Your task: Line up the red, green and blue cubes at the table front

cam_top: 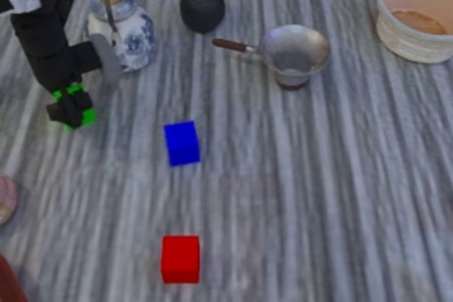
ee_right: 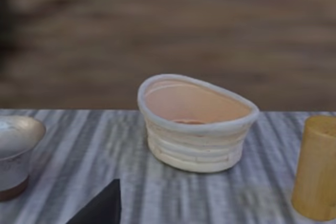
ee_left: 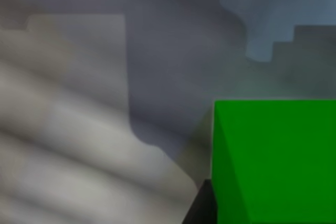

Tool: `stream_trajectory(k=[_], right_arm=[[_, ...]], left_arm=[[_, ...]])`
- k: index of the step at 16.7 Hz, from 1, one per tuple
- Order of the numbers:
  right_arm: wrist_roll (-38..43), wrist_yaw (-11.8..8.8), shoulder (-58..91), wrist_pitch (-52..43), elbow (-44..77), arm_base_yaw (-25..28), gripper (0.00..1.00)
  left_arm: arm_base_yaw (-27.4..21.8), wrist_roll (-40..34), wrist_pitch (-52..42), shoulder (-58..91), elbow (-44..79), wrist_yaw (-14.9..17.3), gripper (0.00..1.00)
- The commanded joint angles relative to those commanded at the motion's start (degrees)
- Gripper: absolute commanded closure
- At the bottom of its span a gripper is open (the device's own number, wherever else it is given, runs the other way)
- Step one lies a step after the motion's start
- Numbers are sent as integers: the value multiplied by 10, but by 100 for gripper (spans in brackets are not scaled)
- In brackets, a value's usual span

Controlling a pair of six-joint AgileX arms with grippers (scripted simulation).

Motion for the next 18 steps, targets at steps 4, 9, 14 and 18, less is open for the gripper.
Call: stream_trajectory(k=[4,9,14,18], right_arm=[[0,0,0,0,0,0,0],[0,0,0,0,0,0,0],[0,0,0,0,0,0,0],[0,0,0,0,0,0,0]], left_arm=[[0,0,0,0,0,0,100],[-1,-1,-13,-7,9,2,100],[5,-1,-113,-28,81,1,100],[9,-2,-139,-38,103,2,100]])
